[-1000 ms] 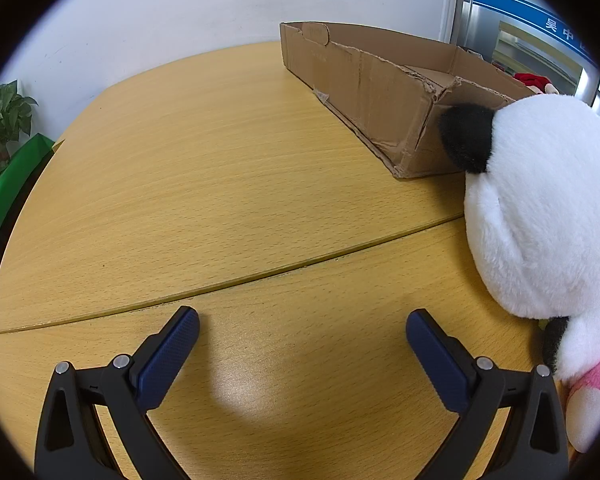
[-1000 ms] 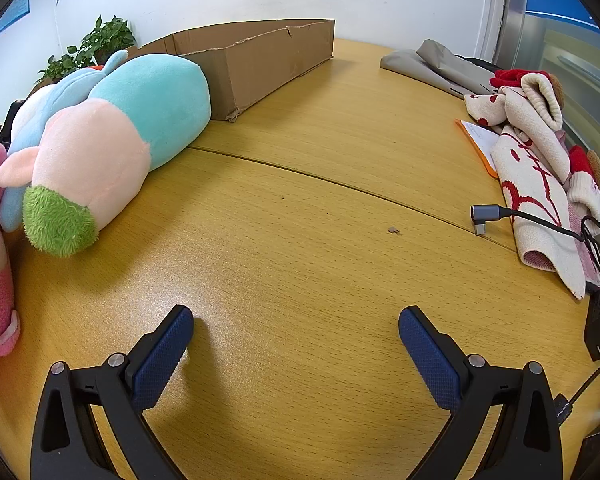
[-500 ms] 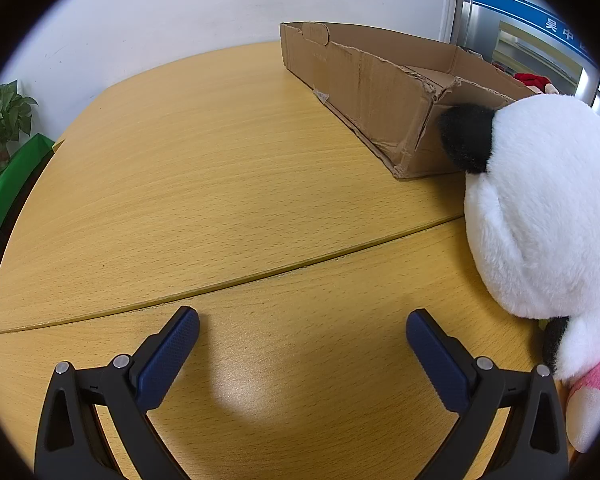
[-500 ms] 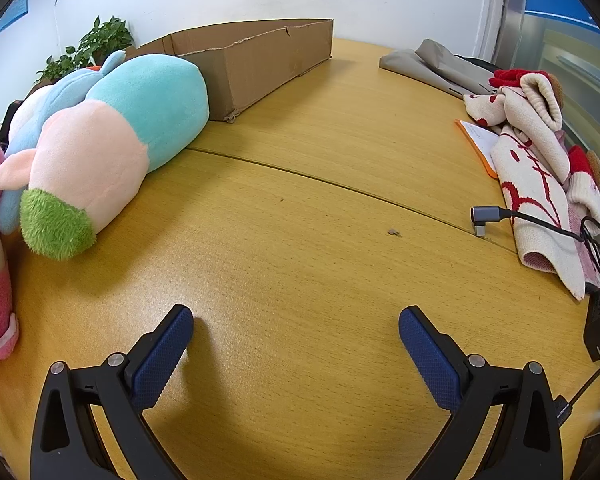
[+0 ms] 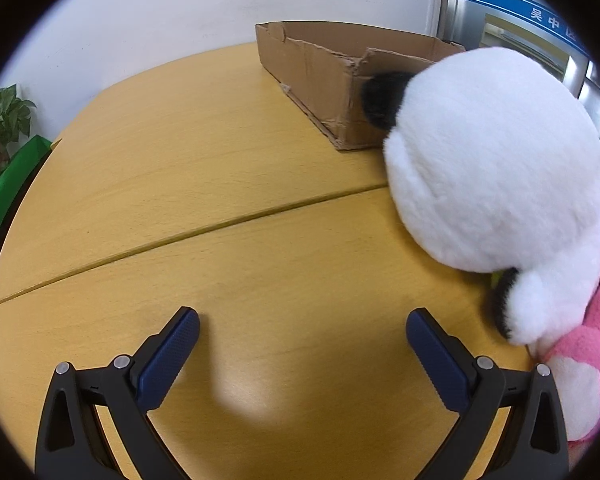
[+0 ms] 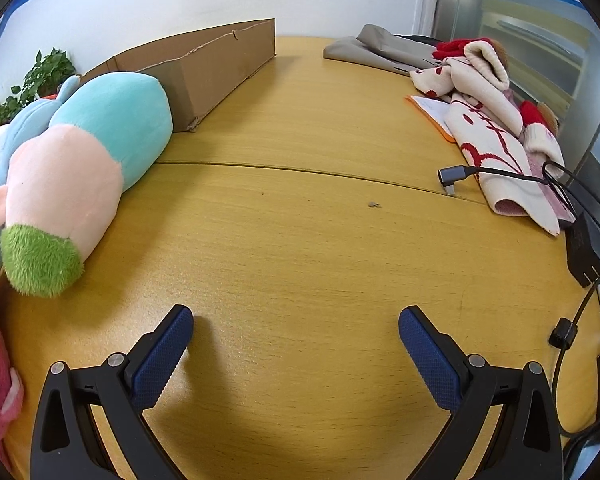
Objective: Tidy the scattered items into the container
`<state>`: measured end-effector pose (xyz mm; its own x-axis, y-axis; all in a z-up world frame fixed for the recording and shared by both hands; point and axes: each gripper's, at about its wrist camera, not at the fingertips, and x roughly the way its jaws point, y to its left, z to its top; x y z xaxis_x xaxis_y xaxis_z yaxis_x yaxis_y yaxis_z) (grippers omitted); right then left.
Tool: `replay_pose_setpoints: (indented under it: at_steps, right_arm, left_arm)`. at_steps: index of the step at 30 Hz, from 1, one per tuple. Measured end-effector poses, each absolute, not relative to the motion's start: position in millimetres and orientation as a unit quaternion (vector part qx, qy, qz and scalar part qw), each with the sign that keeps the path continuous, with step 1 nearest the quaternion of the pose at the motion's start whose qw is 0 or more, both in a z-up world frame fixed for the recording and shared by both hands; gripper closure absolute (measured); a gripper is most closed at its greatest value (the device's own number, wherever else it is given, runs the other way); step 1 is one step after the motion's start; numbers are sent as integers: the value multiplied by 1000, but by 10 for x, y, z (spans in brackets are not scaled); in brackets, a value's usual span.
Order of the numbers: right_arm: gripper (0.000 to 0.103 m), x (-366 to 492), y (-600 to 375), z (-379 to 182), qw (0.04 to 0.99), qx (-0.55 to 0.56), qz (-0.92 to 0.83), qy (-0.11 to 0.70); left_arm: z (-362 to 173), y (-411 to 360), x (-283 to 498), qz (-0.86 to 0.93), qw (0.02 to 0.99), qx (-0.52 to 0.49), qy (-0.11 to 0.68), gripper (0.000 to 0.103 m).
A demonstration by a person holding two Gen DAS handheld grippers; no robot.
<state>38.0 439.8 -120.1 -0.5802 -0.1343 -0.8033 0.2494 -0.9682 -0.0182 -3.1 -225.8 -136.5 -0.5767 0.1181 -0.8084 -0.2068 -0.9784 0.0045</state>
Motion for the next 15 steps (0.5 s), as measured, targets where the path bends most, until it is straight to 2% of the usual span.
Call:
replay_pose_setpoints:
  at_steps: [15]
  right_arm:
    - [0, 337, 4365, -1204, 102, 447, -887, 60]
  left_arm:
    - [-1351, -2211, 115, 890, 55, -453, 28, 0]
